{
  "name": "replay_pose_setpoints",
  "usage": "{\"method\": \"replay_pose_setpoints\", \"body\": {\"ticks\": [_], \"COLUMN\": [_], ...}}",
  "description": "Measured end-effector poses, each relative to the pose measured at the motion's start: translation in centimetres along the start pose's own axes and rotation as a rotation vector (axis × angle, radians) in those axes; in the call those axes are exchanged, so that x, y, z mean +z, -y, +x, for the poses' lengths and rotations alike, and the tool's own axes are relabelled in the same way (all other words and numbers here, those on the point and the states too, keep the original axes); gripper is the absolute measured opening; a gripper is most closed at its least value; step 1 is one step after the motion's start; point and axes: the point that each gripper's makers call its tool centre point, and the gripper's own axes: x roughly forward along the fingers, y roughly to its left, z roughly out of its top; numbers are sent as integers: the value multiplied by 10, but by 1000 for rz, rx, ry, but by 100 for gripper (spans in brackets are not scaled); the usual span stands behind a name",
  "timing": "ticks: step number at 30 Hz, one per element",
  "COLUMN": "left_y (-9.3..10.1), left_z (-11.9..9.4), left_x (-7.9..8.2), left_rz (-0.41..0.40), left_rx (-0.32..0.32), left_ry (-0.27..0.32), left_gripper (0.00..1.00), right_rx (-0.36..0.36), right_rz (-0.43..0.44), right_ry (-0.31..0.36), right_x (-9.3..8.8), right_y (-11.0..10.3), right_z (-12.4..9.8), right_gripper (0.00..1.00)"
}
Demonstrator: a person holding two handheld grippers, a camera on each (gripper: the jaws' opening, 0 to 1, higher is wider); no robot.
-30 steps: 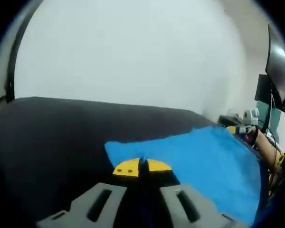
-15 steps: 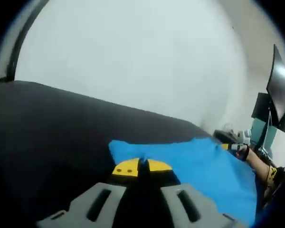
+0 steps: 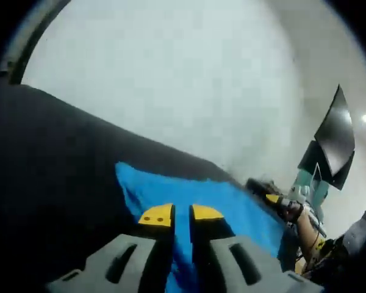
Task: Spread out the cloth and fold it
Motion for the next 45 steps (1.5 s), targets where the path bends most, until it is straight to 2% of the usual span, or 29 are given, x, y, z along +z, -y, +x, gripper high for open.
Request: {"method": "replay_pose_setpoints", "body": {"ticks": [2, 4, 6, 7, 9, 10, 11, 12, 13, 14, 15, 17, 18, 19, 22, 24, 26, 28, 29, 30, 31, 33, 34, 36, 37, 39, 41, 43, 45], "left_y": [-2, 0, 3, 8, 28, 32, 32, 29, 27, 25, 22, 9, 8, 12, 8, 3, 0, 0, 0, 0, 0, 1, 1, 0, 6, 16, 22, 21, 21], "left_z": [-13, -22, -25, -25, -25, -24, -22, -20, -17, -14, -11, -9, -8, -5, -9, -10, -11, -11, -12, -12, -14, -17, -20, -25, -28, -37, -45, -49, -50], "left_x": [-21, -27, -17, -13, -2, -1, -5, -10, -18, -28, -36, -51, -56, -50, -45, -43, -43, -44, -44, -44, -42, -38, -36, -33, -36, -40, -43, -49, -61], "left_rz": [-13, -1, 32, 40, 3, -36, -14, 30, 67, 85, 104, 205, 241, 262, 207, 183, 168, 165, 168, 167, 158, 121, 94, 92, 105, 104, 151, 186, 222], "left_rx": [34, 41, 57, 40, -52, -66, -56, -34, -6, 12, 29, 103, 103, 74, 69, 74, 77, 81, 83, 83, 77, 60, 53, 39, -1, -38, -46, -24, -8], "left_ry": [-41, -12, 35, 65, 119, 123, 104, 83, 53, 15, -17, -86, -107, -59, -49, -46, -50, -52, -50, -49, -42, -18, -2, 11, -6, -27, -24, -39, -90], "left_gripper": [23, 25, 31, 33, 37, 38, 38, 38, 38, 37, 34, 24, 23, 22, 13, 9, 6, 5, 5, 5, 5, 6, 8, 13, 18, 22, 22, 25, 26], "right_rx": [-30, 26, 86, 79, 59, 46, 32, 35, 21, 34, 33, 43, 38, 40, 24, 1, -15, -44, -37, -28, -25, -107, -113, -41, 3, 68, 87, 61, 38], "right_rz": [-29, -20, 21, 7, -4, 3, -18, -63, -51, -90, -80, -79, -56, -44, -28, -25, 6, -27, -6, 56, 32, 26, 31, 54, 50, 35, -23, -78, -103], "right_ry": [-27, -39, -55, -68, -55, -60, -119, -90, -107, -137, -139, -131, -115, -98, -73, -77, -95, -154, -109, -59, -72, -36, 4, 97, 111, 107, 27, -59, -61], "right_x": [-18, -26, -30, -31, -27, -29, -39, -34, -35, -36, -34, -28, -21, -16, -6, -7, -17, -37, -36, -32, -31, -22, -14, 2, 2, -8, -32, -57, -62], "right_y": [1, -13, -26, -26, -23, -21, -18, -16, -15, -15, -13, -10, -7, -5, 4, 13, 22, 31, 30, 27, 27, 36, 34, 11, -2, -25, -37, -36, -34], "right_z": [6, 12, 19, 22, 25, 28, 29, 33, 34, 32, 31, 25, 21, 18, 6, 1, 2, 6, 9, 5, -1, -13, -20, -38, -48, -61, -66, -66, -62], "right_gripper": [13, 13, 13, 13, 14, 14, 13, 9, 7, 1, 0, 0, 0, 0, 0, 0, 0, 0, 0, 0, 0, 1, 3, 8, 9, 12, 13, 13, 13]}}
